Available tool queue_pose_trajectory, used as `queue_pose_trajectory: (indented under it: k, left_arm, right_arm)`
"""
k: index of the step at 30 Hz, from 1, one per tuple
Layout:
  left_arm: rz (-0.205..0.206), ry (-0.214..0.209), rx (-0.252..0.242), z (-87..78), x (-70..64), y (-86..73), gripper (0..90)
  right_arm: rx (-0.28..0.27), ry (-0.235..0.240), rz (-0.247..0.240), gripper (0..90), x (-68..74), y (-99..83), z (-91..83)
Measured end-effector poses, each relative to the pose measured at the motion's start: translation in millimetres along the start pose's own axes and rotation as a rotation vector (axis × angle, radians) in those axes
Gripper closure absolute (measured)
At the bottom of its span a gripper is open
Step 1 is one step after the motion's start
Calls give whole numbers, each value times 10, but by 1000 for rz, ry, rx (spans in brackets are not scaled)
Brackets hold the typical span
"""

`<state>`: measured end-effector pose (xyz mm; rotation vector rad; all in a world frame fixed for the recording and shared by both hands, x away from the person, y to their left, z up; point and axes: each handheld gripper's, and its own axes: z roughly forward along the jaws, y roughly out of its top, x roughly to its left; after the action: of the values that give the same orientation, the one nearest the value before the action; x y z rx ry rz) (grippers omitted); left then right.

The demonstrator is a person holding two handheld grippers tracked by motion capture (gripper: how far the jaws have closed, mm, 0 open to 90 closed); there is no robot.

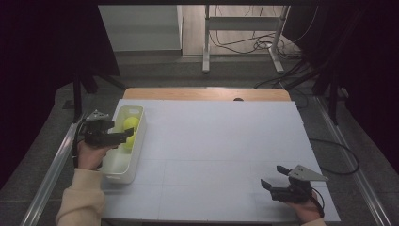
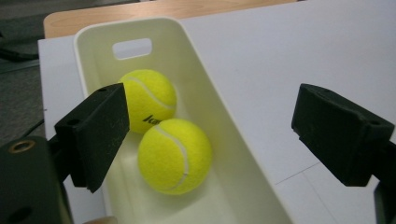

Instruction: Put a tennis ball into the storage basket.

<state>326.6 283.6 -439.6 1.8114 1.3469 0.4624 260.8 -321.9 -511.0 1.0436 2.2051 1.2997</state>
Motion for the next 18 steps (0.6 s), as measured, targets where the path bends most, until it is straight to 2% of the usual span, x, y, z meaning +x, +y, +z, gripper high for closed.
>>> queue_pose_trajectory:
  k: [7,10,13,18]
  left_arm:
    - [6,-14,-6,-33,-59,17,123]
    - [6,-34,-21,-53,-94,17,123]
    - [9,-75,-43,-57,-152,6,121]
    - [33,-92,-49,-54,-258,19,119]
  right_arm:
    - [-8,6,-8,138,5,7,-4]
    - [-7,12,-6,138,-1,6,6]
    - [-9,16,10,138,-31,5,23]
    - [-9,30,2,138,-39,8,40]
